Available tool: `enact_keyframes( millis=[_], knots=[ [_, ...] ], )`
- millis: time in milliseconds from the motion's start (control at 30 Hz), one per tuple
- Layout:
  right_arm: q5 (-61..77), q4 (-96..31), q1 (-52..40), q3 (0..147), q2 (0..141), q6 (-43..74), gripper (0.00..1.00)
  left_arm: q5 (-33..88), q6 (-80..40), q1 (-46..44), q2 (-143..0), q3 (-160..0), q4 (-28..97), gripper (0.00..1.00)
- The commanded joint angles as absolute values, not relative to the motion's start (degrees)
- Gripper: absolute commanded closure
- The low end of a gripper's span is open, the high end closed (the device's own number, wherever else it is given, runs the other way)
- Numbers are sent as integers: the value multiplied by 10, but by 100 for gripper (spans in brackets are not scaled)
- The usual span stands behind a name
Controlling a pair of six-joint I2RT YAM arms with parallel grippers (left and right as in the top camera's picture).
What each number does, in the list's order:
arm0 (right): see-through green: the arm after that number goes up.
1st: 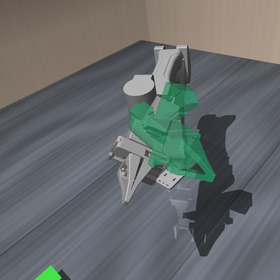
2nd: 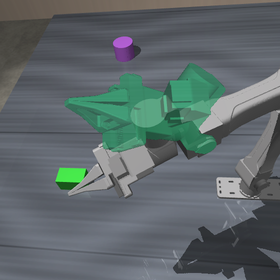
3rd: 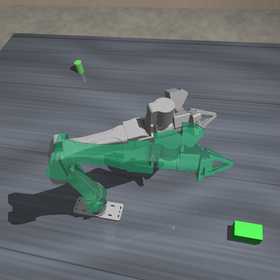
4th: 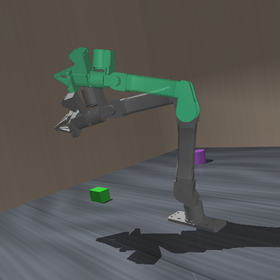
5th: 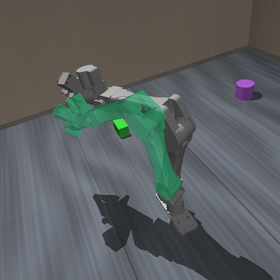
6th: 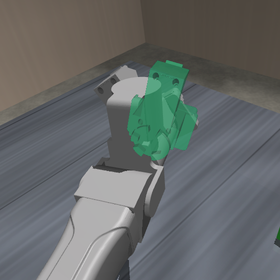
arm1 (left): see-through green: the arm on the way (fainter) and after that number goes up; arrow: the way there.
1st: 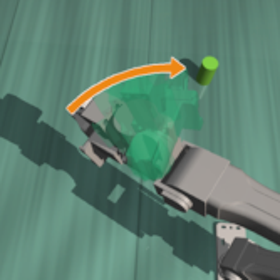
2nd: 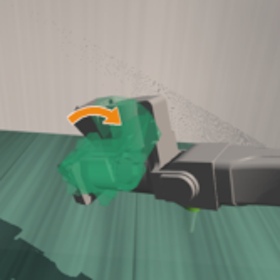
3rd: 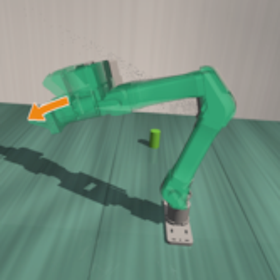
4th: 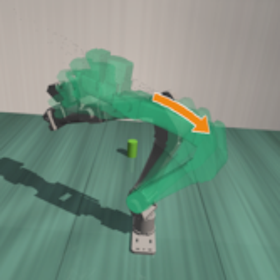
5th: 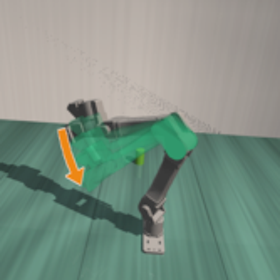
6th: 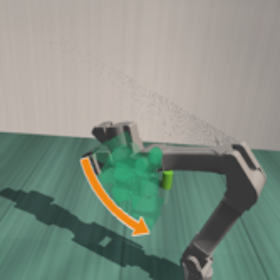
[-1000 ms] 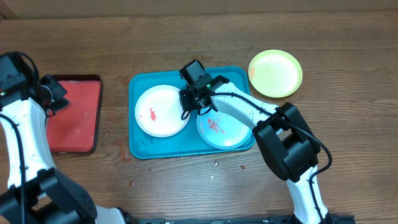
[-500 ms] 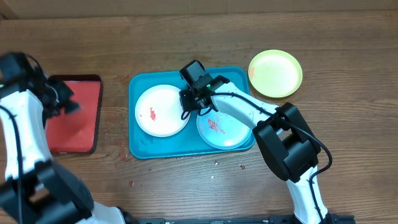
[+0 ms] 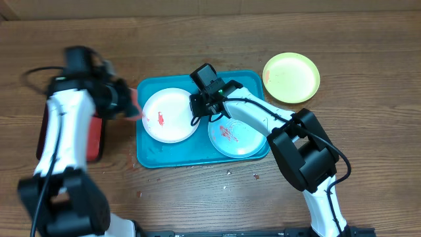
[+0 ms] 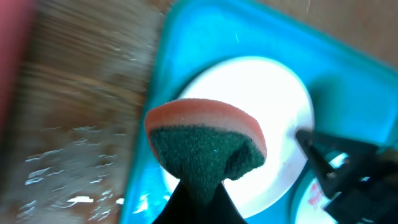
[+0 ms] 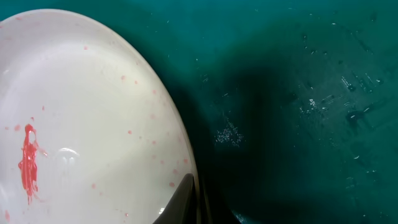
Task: Clean dirty plates on tray and stack at the side
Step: 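Dip the sponge in the red tray water with the left gripper, then scrub the white plate with the sponge in the left gripper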
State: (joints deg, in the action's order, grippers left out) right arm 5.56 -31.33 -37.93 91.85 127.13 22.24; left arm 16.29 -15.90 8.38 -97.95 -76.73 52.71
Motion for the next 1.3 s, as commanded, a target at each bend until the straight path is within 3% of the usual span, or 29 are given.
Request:
enact_keyframes(
  millis=[0,167,467,667,967,1067,1267],
  knots=[
    [48,-318,-379,912,1273,228,96,177,-159,31,-1020,-739,493,96],
    [48,-325,-379,912,1273,228,96,174,-182,-29,-1087,-737,431,96],
    [47,-330,-379,912,1273,228,96,169,-189,-56,-1161,-737,387,96],
    [47,-330,-379,912,1273,228,96,42,-189,-55,-1183,-737,409,96],
    [45,-331,-379,912,1273,227,96,-134,-189,-42,-1176,-814,539,96],
    [45,-331,-379,912,1273,227,96,-115,-189,-42,-1176,-842,545,96],
    [45,-330,-379,912,1273,227,96,97,-189,-50,-1178,-835,472,96]
  ],
)
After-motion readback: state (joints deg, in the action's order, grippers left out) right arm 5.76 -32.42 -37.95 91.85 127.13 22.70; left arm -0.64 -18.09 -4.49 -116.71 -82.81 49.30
